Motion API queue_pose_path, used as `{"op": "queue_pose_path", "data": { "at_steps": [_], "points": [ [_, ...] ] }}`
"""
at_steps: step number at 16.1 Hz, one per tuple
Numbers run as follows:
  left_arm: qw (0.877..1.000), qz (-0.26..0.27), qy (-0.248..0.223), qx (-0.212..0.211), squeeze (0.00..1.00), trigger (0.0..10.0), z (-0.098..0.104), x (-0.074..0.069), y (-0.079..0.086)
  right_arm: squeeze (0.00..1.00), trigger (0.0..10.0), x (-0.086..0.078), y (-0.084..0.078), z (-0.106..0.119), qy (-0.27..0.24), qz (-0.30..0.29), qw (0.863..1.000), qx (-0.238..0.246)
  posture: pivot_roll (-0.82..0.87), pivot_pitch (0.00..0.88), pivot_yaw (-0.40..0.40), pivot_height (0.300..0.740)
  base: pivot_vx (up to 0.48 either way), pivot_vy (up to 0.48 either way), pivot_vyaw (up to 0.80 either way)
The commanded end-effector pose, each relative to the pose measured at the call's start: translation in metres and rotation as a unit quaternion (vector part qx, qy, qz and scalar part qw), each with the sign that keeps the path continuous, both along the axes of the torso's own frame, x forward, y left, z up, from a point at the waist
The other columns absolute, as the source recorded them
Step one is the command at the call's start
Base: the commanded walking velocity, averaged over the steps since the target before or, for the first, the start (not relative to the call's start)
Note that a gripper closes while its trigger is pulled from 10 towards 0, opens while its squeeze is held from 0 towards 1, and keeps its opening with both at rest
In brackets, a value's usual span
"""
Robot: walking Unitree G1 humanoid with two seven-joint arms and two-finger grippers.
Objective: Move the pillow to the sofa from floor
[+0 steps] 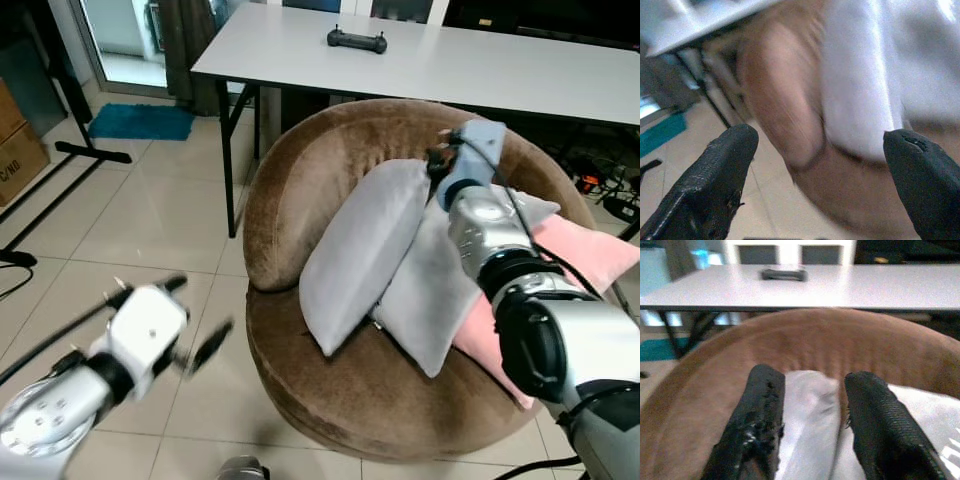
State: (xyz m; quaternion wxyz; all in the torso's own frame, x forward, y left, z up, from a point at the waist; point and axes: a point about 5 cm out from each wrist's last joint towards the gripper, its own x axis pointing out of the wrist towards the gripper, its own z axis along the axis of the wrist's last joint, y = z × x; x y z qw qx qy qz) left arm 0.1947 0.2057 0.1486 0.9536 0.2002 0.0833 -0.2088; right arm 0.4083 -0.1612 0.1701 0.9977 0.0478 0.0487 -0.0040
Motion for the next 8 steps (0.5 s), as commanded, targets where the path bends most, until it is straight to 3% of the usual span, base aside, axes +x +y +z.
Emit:
{"op": "queue_pose_path", "data": {
  "at_steps": [1,2,3,6,8],
  "points": [
    [0.999,0.044,-0.007,-0.018,0.0,10.0,-0.001,0.004,0.004,1.0,10.0,0.002,-0.002,0.012,-0.033,0.024,0.999,0.007,0.26,0.0,-0.079,0.74,0.0,0.0,0.0],
    [0.996,0.077,-0.021,-0.031,0.0,10.0,-0.003,0.007,0.002,1.0,10.0,-0.001,-0.005,0.006,-0.033,0.032,0.999,0.009,0.25,0.0,-0.082,0.74,0.0,0.0,0.0],
    [0.995,0.087,-0.041,-0.009,0.0,10.0,-0.007,0.011,-0.005,1.0,10.0,-0.009,-0.009,-0.012,-0.032,0.05,0.998,0.015,0.21,0.0,-0.082,0.74,0.0,0.0,0.0],
    [0.994,0.09,-0.069,-0.001,0.0,10.0,-0.007,0.02,-0.015,1.0,10.0,-0.025,-0.009,-0.034,-0.047,0.095,0.994,0.017,0.15,0.0,-0.052,0.74,0.0,0.0,0.0],
    [0.992,0.091,-0.083,-0.032,0.0,10.0,-0.007,0.033,-0.024,1.0,10.0,-0.063,-0.012,-0.048,-0.067,0.092,0.993,0.019,0.09,0.0,-0.028,0.74,0.0,0.0,0.0]
  ]
}}
